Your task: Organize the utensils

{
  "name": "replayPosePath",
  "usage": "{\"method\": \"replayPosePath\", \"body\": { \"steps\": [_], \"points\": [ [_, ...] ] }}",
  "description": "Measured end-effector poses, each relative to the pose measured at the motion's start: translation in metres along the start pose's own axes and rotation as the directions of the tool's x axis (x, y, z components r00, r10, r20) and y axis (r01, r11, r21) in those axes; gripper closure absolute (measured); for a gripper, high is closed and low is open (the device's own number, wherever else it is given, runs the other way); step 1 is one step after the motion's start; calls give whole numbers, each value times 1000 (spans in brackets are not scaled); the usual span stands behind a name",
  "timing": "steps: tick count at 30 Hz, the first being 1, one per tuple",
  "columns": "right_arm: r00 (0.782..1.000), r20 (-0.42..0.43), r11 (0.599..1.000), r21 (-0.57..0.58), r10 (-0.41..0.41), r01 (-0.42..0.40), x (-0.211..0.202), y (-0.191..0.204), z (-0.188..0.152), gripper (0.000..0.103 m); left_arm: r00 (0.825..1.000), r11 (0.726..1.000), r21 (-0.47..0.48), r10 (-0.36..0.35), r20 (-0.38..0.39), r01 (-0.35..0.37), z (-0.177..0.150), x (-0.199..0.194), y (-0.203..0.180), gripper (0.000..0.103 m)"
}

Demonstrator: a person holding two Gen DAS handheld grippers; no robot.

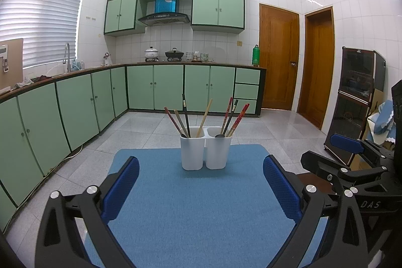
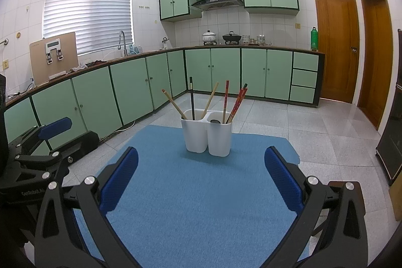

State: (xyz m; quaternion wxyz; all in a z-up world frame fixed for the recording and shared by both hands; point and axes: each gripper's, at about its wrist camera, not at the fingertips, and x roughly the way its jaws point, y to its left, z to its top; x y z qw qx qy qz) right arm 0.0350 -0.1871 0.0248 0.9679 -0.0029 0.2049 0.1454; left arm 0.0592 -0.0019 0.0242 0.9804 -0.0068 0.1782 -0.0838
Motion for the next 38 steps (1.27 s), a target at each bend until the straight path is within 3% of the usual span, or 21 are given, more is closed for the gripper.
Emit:
{"method": "replayPosePath", "body": {
  "steps": [38],
  "points": [
    [1000,-13,1000,1,-5,5,5,-4,-5,5,1000,1000,-7,-2,-12,1,-6,3,7,6]
  ]
}}
